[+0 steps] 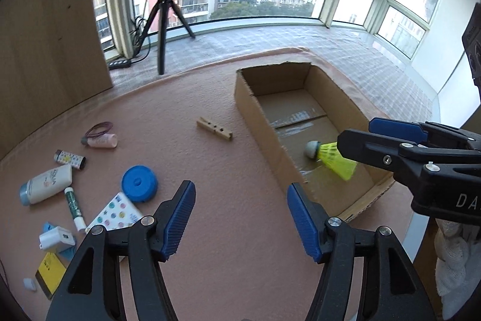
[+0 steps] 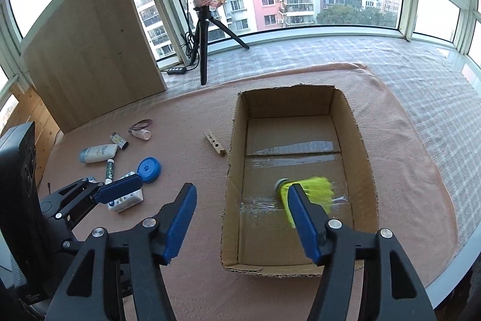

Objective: Organize objects
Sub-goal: 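Carry the shuttlecock over the cardboard box and open the left gripper, then move the left tool back to the star-patterned tissue pack, then grasp the star-patterned tissue pack with the left gripper and lift, then carry the tissue pack into the box and release it, then move the left tool to the yellow ruler card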

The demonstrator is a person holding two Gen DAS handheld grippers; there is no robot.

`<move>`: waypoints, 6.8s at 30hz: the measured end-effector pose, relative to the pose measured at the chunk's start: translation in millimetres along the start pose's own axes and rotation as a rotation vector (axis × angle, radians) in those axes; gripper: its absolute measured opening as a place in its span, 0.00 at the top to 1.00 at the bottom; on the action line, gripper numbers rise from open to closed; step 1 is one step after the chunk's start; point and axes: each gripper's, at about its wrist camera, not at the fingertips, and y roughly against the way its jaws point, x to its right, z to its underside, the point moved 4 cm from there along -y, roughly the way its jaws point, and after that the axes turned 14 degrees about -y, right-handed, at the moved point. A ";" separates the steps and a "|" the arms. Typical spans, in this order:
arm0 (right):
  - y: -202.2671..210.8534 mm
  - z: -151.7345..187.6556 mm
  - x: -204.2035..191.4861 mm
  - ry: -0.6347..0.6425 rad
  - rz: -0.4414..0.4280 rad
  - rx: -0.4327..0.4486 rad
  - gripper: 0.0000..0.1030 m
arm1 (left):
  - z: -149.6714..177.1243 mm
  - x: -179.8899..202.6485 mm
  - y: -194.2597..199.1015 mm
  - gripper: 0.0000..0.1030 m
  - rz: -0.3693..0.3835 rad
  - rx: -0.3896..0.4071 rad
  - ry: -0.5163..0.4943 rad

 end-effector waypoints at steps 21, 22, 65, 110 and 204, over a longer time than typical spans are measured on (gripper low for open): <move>-100.2 40.2 -112.9 0.110 -0.124 -0.210 0.43 | 121.0 -147.5 22.5 0.20 -0.158 -0.179 0.348; -103.2 41.9 -114.3 0.113 -0.117 -0.212 0.43 | 121.1 -150.4 25.0 0.20 -0.177 -0.166 0.346; -93.1 72.4 -64.6 -0.051 -0.044 -0.207 0.55 | 83.9 -116.5 -50.1 0.58 0.120 -0.219 0.139; -143.6 85.3 -141.8 0.254 -0.190 -0.453 0.73 | 147.6 -79.0 -13.8 0.59 0.148 -0.166 0.366; -71.0 62.5 -134.8 0.058 -0.171 -0.235 0.63 | 166.8 -177.1 88.3 0.57 -0.008 -0.070 0.263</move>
